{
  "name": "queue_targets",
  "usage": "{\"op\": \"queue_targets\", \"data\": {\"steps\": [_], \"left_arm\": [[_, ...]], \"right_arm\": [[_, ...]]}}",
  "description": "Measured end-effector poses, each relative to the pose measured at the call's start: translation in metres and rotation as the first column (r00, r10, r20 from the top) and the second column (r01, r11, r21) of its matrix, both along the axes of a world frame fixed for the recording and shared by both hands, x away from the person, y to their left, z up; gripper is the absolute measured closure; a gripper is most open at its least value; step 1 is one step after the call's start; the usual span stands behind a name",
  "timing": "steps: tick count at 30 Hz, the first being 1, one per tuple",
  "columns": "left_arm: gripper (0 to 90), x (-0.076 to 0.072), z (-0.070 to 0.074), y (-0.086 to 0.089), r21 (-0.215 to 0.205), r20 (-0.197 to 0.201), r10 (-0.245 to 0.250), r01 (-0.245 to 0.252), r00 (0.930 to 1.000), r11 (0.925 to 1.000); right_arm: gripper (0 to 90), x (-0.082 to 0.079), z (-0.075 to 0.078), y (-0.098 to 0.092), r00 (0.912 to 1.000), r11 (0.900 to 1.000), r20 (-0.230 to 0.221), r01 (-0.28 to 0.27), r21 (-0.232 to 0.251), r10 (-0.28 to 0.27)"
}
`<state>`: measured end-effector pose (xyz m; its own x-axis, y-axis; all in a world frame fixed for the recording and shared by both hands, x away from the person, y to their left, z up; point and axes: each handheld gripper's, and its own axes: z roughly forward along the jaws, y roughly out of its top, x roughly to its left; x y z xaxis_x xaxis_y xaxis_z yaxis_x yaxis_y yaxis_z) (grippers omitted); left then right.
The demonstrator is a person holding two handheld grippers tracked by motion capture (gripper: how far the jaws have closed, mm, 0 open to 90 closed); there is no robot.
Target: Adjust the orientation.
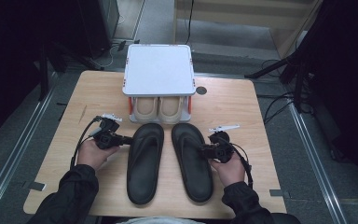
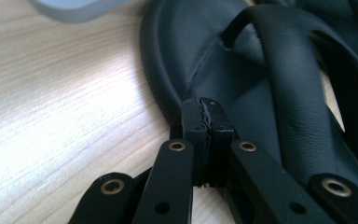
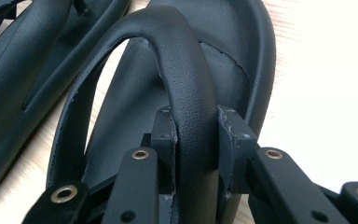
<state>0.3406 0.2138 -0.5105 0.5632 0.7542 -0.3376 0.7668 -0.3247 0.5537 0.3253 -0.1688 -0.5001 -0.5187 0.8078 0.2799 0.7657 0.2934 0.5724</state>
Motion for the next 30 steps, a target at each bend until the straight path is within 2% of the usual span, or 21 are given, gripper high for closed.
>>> {"op": "queue_targets", "data": {"steps": [2,10,12,16,23,25,28,29,30], "left_arm": [[89.9,-0.001,0.0,-0.001,0.007,0.002,-0.007,0.007,1.0,1.0],[88.8,-0.004,0.0,-0.011,-0.01,-0.022,-0.034,0.034,0.9992,0.9994],[88.4,-0.006,0.001,-0.016,0.008,-0.013,-0.051,0.051,0.9986,0.9987],[88.4,-0.006,0.001,-0.018,0.006,-0.019,-0.063,0.064,0.9978,0.998],[88.4,-0.009,0.001,-0.026,-0.008,-0.037,-0.087,0.087,0.9955,0.9962],[88.4,-0.011,-0.001,-0.031,-0.039,-0.059,-0.112,0.11,0.992,0.9932],[86.7,-0.016,-0.003,-0.049,0.043,-0.035,-0.174,0.175,0.9842,0.9836],[86.5,-0.017,-0.001,-0.05,0.049,-0.025,-0.177,0.178,0.9838,0.9827],[86.9,-0.017,0.0,-0.05,0.035,-0.023,-0.169,0.17,0.9853,0.9849]], "right_arm": [[71.3,0.0,-0.001,0.001,1.0,1.0,0.001,-0.004,0.002,0.004],[71.1,0.0,-0.005,0.007,0.9997,1.0,-0.017,-0.015,0.018,0.015],[71.1,-0.001,-0.005,0.009,0.9998,1.0,-0.015,-0.014,0.016,0.015],[71.0,-0.001,-0.006,0.009,0.9998,1.0,-0.015,-0.016,0.019,0.017],[70.3,-0.001,-0.007,0.01,0.9997,0.999,-0.012,-0.021,0.029,0.021],[70.0,-0.001,-0.007,0.01,0.9997,0.999,-0.008,-0.024,0.031,0.025],[69.0,-0.001,-0.008,0.011,0.9995,0.999,-0.006,-0.031,0.044,0.031],[68.8,-0.002,-0.008,0.012,0.9995,0.999,-0.003,-0.03,0.04,0.03],[68.5,-0.002,-0.008,0.012,0.9994,0.999,0.004,-0.033,0.038,0.033]]}}
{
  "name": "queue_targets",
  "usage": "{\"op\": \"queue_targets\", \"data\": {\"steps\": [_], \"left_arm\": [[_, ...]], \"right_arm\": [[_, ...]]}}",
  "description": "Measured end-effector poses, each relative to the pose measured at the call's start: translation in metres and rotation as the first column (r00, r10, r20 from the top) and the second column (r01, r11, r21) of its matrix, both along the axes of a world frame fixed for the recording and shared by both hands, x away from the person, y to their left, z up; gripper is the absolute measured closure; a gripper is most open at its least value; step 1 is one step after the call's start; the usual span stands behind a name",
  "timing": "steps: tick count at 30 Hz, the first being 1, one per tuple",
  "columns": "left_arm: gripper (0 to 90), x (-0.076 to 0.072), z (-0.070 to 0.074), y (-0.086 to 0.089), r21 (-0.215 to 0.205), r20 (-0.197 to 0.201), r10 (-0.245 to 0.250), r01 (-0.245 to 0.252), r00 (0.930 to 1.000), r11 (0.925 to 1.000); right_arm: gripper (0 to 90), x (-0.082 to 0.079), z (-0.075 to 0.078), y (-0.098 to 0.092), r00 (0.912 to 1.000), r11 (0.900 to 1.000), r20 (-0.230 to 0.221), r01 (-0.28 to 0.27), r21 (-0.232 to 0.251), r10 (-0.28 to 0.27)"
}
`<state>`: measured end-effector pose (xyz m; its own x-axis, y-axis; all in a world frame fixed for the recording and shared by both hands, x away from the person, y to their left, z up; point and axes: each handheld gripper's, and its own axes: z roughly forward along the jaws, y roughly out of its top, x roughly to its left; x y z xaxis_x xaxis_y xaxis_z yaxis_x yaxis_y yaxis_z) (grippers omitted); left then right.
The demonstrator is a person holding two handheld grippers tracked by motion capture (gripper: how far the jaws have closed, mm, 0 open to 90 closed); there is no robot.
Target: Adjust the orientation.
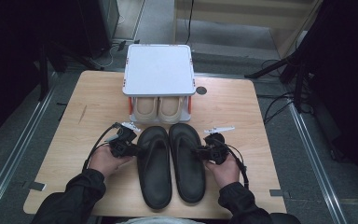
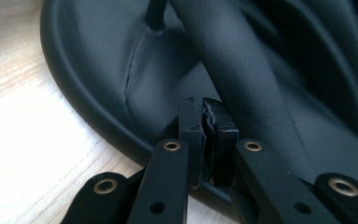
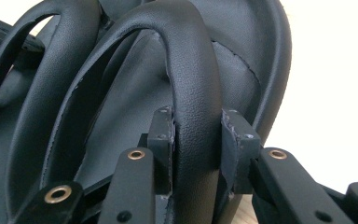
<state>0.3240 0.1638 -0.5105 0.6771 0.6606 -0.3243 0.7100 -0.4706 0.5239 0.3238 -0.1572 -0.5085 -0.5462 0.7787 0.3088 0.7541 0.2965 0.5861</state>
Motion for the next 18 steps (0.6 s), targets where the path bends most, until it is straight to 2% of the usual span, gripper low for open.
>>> {"op": "queue_targets", "data": {"steps": [5,13,15,16,18], "left_arm": [[87.1,0.001,0.002,0.007,-0.041,-0.007,0.024,-0.025,0.9997,0.9989],[87.1,0.001,0.002,0.006,-0.043,-0.013,0.026,-0.027,0.9996,0.9987],[86.7,0.001,0.003,0.007,-0.044,-0.011,0.024,-0.025,0.9996,0.9987],[86.2,0.002,0.005,0.009,-0.059,-0.005,0.035,-0.036,0.9994,0.9976],[85.9,0.002,0.007,0.011,-0.071,0.003,0.047,-0.046,0.9989,0.9964]], "right_arm": [[66.1,0.0,0.0,-0.001,1.0,1.0,-0.002,0.009,0.014,-0.008],[57.6,-0.009,0.0,0.004,0.9996,0.999,-0.019,0.023,0.041,-0.022],[57.1,-0.01,0.001,0.003,0.9998,0.999,-0.011,0.016,0.042,-0.015],[56.9,-0.01,0.004,0.0,0.9998,0.999,0.008,0.019,0.049,-0.019],[57.3,-0.01,0.005,-0.001,0.9996,0.998,0.015,0.021,0.058,-0.022]]}}
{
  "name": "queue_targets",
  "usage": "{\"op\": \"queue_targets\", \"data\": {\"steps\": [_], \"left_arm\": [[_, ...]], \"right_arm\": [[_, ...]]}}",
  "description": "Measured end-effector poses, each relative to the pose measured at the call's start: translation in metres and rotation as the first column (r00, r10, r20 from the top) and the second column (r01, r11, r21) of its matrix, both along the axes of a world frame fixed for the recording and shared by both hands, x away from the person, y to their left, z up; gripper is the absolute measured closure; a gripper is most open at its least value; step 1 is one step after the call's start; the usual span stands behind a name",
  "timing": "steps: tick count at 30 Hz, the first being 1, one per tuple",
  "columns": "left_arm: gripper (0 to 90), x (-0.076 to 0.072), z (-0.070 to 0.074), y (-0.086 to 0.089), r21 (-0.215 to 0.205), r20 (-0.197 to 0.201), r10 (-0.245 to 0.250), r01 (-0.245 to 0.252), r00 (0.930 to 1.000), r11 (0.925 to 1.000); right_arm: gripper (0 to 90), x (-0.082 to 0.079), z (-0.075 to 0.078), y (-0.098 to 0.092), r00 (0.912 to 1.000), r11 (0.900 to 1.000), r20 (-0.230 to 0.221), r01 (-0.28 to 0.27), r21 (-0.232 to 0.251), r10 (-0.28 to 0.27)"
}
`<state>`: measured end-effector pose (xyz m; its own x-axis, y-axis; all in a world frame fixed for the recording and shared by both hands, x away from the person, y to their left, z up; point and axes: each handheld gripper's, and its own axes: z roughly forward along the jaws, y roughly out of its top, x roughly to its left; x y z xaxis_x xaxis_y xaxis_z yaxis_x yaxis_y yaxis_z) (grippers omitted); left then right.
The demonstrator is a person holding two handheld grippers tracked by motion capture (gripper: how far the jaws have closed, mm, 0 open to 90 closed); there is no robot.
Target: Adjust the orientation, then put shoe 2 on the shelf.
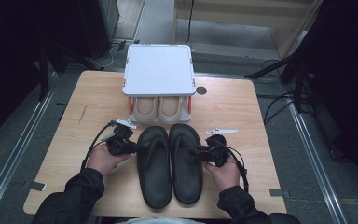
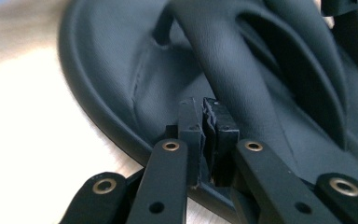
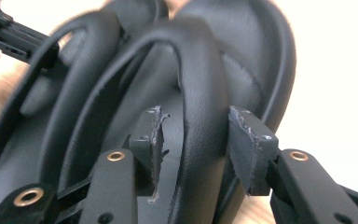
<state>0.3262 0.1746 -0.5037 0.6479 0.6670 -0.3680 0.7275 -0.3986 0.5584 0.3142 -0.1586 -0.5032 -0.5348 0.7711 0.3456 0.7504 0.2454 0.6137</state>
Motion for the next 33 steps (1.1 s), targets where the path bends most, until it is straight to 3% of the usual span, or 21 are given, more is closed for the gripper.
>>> {"op": "queue_targets", "data": {"steps": [6,10,12,14,23,33], "left_arm": [[80.4,0.0,0.014,0.012,-0.056,0.036,0.036,-0.034,0.9987,0.9979],[73.6,-0.003,0.025,0.022,-0.064,0.09,0.06,-0.055,0.9941,0.9964],[70.1,-0.003,0.027,0.024,-0.073,0.094,0.068,-0.061,0.9933,0.9954],[67.0,-0.003,0.029,0.03,-0.076,0.113,0.077,-0.068,0.9906,0.9948],[63.2,0.0,0.029,0.039,-0.09,0.097,0.096,-0.087,0.9906,0.9921],[58.9,-0.001,0.03,0.045,-0.063,0.153,0.1,-0.092,0.9832,0.9938]], "right_arm": [[58.1,-0.009,0.017,-0.006,0.9975,0.999,0.068,0.013,0.047,-0.016],[58.1,-0.018,0.025,-0.002,0.9945,0.998,0.105,0.002,0.062,-0.008],[57.7,-0.022,0.027,0.001,0.9926,0.998,0.121,0.0,0.063,-0.008],[57.0,-0.026,0.028,0.006,0.9916,0.998,0.129,-0.007,0.061,-0.001],[56.4,-0.034,0.027,0.022,0.9893,0.998,0.146,-0.01,0.068,0.0],[50.7,-0.039,0.017,0.043,0.9901,0.999,0.14,-0.018,0.048,0.011]]}}
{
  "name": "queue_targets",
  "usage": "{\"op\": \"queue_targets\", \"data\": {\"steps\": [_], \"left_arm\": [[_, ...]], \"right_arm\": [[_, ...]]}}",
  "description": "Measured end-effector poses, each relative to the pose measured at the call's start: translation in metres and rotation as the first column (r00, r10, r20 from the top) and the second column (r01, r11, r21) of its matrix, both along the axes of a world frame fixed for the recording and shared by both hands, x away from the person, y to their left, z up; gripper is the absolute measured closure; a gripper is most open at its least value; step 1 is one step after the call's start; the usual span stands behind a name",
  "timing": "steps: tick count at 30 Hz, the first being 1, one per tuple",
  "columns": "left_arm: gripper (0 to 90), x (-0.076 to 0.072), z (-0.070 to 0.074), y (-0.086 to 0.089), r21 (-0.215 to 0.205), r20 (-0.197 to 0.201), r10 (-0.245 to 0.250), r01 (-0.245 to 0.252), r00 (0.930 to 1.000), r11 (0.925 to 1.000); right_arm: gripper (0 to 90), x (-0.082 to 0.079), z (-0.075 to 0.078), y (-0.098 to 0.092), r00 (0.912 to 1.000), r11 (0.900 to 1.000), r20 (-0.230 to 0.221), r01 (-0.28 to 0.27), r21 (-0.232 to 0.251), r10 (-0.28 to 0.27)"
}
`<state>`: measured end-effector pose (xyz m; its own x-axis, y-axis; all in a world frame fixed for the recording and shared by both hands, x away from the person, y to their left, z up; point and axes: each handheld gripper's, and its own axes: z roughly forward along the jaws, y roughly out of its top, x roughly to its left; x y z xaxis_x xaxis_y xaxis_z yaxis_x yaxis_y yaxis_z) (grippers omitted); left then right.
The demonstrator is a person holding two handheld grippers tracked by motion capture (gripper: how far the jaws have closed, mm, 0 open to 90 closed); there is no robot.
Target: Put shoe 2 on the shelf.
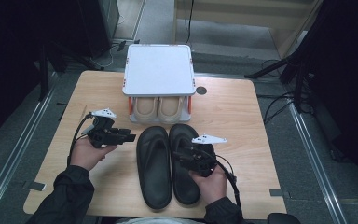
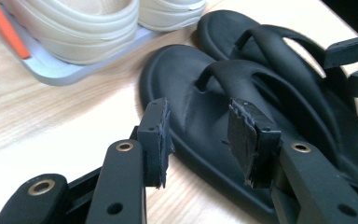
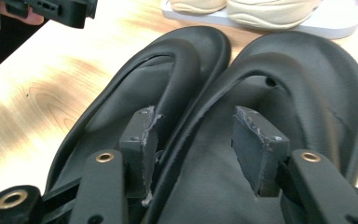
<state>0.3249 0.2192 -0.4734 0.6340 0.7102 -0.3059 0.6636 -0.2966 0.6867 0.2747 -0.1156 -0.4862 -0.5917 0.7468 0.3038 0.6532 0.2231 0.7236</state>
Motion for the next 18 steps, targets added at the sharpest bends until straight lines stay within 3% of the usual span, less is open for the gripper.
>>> {"op": "queue_targets", "data": {"steps": [7,12,18], "left_arm": [[54.2,0.002,0.0,0.005,-0.02,0.012,0.018,-0.018,0.9998,0.9996],[52.0,0.002,0.0,0.004,-0.032,0.032,0.027,-0.026,0.9991,0.9991],[50.6,0.004,0.001,0.009,-0.046,0.038,0.052,-0.05,0.9979,0.9977]], "right_arm": [[42.0,-0.002,-0.006,0.013,1.0,1.0,0.0,-0.004,-0.003,0.004],[40.8,0.0,-0.01,0.018,1.0,1.0,-0.001,-0.004,-0.01,0.004],[39.7,-0.002,-0.014,0.03,0.9995,0.999,0.028,0.014,-0.036,-0.013]]}}
